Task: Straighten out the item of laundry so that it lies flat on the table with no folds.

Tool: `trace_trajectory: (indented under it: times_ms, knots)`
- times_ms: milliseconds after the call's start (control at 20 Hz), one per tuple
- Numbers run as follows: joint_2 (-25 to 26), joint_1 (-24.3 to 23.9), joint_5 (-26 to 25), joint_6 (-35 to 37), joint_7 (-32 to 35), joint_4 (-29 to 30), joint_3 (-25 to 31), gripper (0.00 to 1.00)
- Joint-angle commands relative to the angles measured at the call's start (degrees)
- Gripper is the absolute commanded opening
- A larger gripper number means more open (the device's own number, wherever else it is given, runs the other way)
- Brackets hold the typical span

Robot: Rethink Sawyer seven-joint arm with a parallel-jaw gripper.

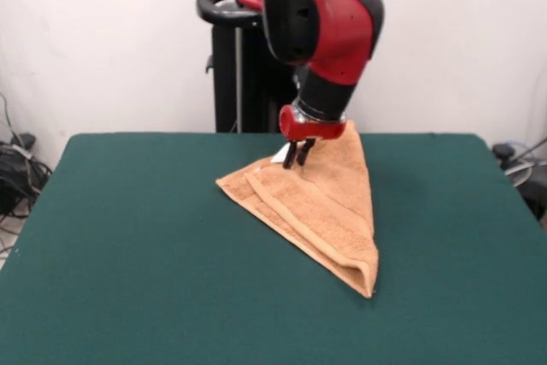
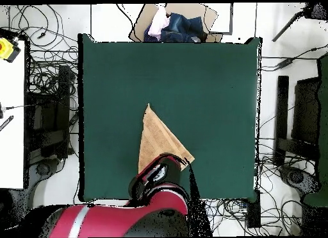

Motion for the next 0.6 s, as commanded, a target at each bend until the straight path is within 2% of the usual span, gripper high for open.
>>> trace_trajectory:
  times_ms: [50,300,600]
  knots:
    - [16.1,8.3,-1.4,-4.0,12.4,-20.2,-6.3,0.0]
    - [18.5,18.5,4.0,4.7,17.8,-22.3,-12.0,0.0]
    - [23.6,27.4,11.2,17.0,20.5,-27.6,-15.6,0.0]
